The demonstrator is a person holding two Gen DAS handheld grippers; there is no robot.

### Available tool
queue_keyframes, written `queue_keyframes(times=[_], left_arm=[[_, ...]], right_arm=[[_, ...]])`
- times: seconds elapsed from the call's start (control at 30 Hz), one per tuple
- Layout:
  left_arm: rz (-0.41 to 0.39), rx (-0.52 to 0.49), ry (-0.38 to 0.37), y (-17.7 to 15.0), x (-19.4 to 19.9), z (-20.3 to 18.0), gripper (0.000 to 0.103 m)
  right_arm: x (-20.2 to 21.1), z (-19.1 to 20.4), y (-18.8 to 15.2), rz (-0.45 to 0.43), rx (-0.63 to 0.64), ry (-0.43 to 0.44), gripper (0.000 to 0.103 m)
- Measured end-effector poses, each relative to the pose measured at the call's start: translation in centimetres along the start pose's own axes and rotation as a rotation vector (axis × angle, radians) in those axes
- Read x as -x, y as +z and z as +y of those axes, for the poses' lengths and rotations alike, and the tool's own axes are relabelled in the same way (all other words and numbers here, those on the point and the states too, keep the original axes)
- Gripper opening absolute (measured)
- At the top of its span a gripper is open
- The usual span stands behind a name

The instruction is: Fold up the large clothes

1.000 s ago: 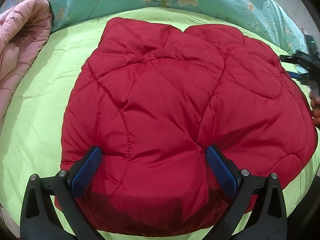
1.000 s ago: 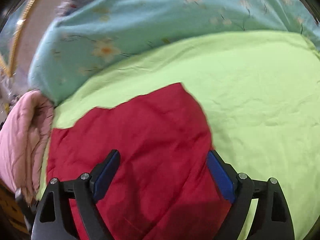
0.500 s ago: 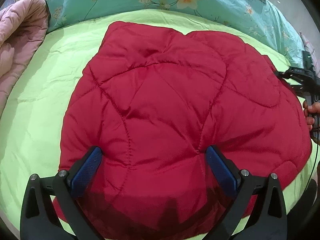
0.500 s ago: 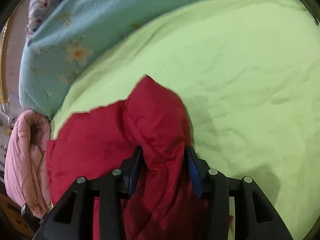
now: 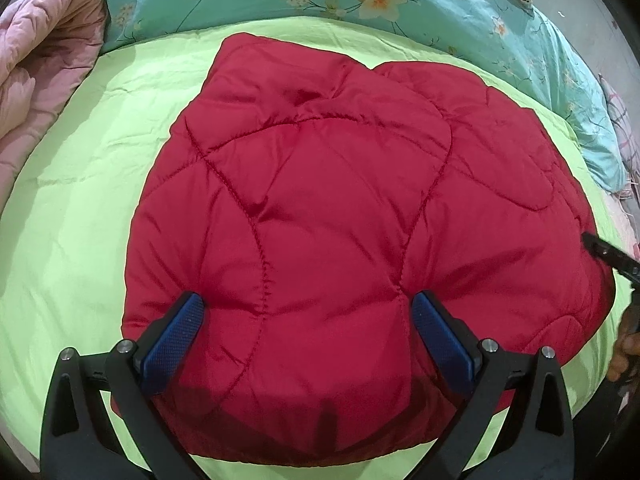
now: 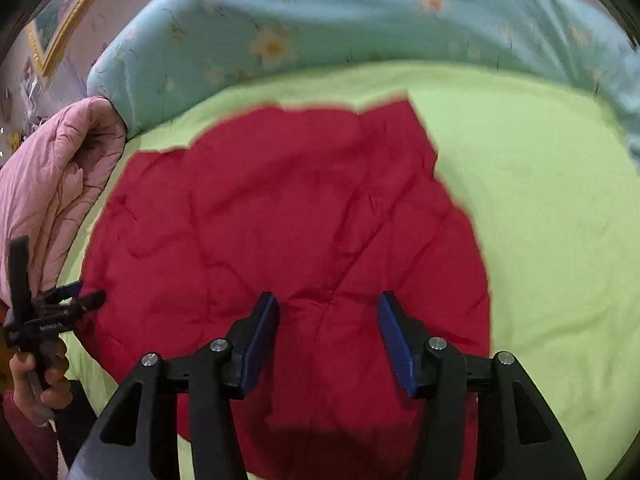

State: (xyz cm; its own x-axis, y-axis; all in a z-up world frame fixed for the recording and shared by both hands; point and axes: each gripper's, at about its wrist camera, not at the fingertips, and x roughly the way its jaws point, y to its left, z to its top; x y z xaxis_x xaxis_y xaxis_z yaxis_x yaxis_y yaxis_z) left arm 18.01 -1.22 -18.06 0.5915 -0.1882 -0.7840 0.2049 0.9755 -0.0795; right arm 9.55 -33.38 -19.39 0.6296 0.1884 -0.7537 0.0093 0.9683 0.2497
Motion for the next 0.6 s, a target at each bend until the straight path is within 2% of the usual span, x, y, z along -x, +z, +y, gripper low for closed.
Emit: queue_keyframes(times=[0.1,0.37,0.6], left_arm=[[-0.003,0.003,0.005,-0.1,0.3,0.0,0.103],[-0.022,0.034,-0.019,-1.0,2.8,0.5,0.103],[-0.032,0.091,-0.051,-2.2,4.7,1.7,0.103]], right_arm=[[-0.8,-1.4,0.0,-0.011,-0.064,0.045,0.055],[0.8,-1.0,1.0,-0.022,-0.078,0.034,0.056],[2.8,0.1,0.1,-0.037,-0.041,0.029,0.062]])
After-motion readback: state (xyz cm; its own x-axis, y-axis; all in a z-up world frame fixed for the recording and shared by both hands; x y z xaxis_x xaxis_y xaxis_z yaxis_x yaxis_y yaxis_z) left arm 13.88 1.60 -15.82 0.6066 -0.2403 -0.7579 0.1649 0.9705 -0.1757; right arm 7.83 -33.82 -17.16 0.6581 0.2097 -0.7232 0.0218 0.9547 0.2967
